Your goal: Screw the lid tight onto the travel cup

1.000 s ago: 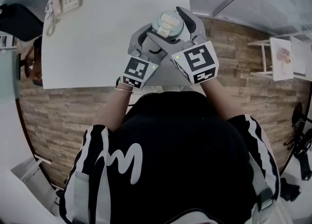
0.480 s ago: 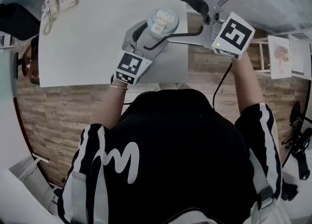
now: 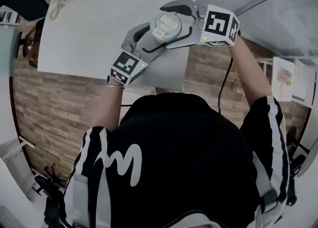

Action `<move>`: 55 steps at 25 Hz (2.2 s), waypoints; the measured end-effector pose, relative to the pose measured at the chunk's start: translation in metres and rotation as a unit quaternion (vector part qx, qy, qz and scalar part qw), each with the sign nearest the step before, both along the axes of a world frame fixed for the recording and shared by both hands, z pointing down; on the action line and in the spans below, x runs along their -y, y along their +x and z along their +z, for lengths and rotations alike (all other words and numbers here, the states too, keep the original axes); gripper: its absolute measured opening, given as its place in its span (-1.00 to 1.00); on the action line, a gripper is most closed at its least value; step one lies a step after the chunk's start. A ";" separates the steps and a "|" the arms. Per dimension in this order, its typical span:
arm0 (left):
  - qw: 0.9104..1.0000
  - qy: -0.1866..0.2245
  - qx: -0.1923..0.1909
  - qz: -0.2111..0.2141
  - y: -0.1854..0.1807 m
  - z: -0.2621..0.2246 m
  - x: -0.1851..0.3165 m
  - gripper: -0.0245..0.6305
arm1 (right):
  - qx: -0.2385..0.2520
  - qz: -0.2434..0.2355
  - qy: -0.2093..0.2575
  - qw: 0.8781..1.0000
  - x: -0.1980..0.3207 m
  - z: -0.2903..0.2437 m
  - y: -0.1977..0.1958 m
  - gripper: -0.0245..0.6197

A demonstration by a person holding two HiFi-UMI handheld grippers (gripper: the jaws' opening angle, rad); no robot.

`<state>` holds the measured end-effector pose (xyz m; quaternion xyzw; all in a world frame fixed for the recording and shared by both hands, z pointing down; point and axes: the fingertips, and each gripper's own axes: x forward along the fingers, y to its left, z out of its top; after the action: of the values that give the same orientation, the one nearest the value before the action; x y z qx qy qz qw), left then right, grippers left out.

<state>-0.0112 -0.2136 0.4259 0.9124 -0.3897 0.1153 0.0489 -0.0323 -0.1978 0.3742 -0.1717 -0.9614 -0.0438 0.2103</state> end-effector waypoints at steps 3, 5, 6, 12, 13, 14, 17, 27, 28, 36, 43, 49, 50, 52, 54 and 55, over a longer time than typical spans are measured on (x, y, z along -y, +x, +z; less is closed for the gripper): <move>1.000 0.000 -0.002 -0.010 0.000 0.000 -0.001 0.11 | -0.003 -0.013 0.007 1.000 -0.001 0.002 -0.003 0.46; 1.000 0.002 -0.003 -0.015 -0.002 0.000 -0.001 0.11 | 0.006 -0.011 0.004 1.000 -0.001 0.002 -0.004 0.46; 1.000 0.003 -0.003 -0.017 -0.002 -0.001 0.000 0.11 | 0.011 -0.005 0.003 1.000 0.000 0.001 -0.004 0.45; 1.000 0.004 -0.002 -0.025 -0.004 0.000 -0.002 0.11 | 0.015 0.077 0.003 0.997 0.003 0.001 -0.008 0.45; 1.000 0.004 -0.002 -0.026 -0.005 0.000 -0.002 0.11 | 0.013 0.095 0.004 0.995 0.004 0.002 -0.009 0.45; 1.000 0.004 -0.002 -0.026 -0.006 0.000 -0.002 0.11 | 0.011 0.112 0.005 0.994 0.005 0.003 -0.010 0.45; 1.000 0.003 -0.003 -0.024 -0.007 0.001 -0.002 0.11 | 0.010 0.158 0.006 0.987 0.008 0.004 -0.010 0.45; 1.000 0.004 -0.004 -0.024 -0.006 -0.001 -0.002 0.11 | 0.018 0.317 0.010 0.948 0.017 0.000 -0.009 0.45; 1.000 0.004 -0.004 -0.024 -0.006 -0.001 -0.001 0.11 | 0.019 0.334 0.010 0.942 0.018 0.001 -0.008 0.45; 1.000 0.005 -0.006 -0.021 -0.005 -0.001 -0.001 0.11 | 0.026 0.425 0.014 0.905 0.023 0.000 -0.005 0.45; 1.000 0.006 -0.011 -0.020 -0.005 0.000 0.000 0.11 | 0.030 0.463 0.018 0.886 0.026 0.000 -0.003 0.45; 1.000 0.009 -0.013 -0.024 -0.005 -0.001 0.000 0.11 | 0.046 0.512 0.032 0.857 0.027 -0.002 -0.001 0.45; 1.000 0.009 -0.013 -0.025 -0.005 -0.001 0.000 0.11 | 0.049 0.519 0.033 0.853 0.027 -0.002 -0.001 0.45; 0.999 0.009 -0.014 -0.029 -0.004 -0.001 0.000 0.11 | 0.052 0.529 0.036 0.846 0.028 -0.003 -0.001 0.45; 0.999 0.009 -0.013 -0.032 -0.004 -0.001 0.000 0.11 | 0.055 0.532 0.037 0.844 0.028 -0.003 -0.001 0.45; 0.999 0.009 -0.013 -0.032 -0.004 0.000 0.000 0.12 | 0.056 0.532 0.036 0.844 0.028 -0.003 -0.001 0.45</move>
<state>-0.0153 -0.2141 0.4255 0.9014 -0.4188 0.0983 0.0496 -0.0334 -0.2256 0.3716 0.3762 -0.9132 0.0309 0.1533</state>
